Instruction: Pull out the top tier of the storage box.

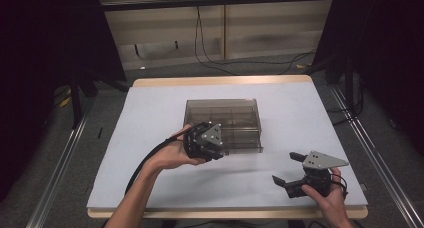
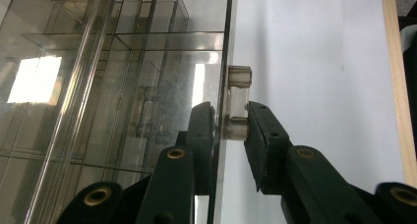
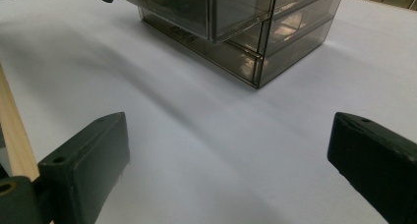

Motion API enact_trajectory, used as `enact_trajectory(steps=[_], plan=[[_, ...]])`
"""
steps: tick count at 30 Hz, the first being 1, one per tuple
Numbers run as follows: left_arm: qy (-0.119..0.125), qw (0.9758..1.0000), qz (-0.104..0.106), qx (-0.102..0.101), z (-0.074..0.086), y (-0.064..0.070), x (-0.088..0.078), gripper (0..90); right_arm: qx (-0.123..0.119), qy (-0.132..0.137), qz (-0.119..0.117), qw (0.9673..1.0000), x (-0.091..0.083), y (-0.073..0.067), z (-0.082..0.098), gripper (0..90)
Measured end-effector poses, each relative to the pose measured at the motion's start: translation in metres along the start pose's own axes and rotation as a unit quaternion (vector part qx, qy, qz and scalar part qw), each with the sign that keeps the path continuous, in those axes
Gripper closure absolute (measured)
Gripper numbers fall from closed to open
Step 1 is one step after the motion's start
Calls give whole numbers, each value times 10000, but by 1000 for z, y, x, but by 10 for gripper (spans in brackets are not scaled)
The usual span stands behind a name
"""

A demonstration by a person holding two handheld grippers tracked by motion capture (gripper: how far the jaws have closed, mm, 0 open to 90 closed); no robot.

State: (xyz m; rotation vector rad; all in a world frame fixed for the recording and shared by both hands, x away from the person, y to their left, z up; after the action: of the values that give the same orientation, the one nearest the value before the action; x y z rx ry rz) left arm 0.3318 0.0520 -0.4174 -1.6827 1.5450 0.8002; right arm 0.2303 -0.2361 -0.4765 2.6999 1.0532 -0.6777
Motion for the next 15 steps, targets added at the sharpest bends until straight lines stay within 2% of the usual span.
enact_trajectory(steps=[15], plan=[[-55, 10000, 53, 64, 0, 3, -1, 741, 4, 4, 2, 10000, 0, 0, 0, 23]])
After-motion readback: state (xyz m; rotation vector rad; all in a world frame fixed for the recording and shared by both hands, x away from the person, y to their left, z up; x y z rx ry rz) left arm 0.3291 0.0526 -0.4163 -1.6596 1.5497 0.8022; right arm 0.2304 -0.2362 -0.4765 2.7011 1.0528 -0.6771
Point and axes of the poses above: each handheld gripper's, and its own axes: x roughly forward along the jaws, z roughly out of its underside, y roughly to its right, the point moved 3 cm from there along x, roughly forward along the jaws, and after that the axes turned 2 degrees about -x, right-handed, at the moved point
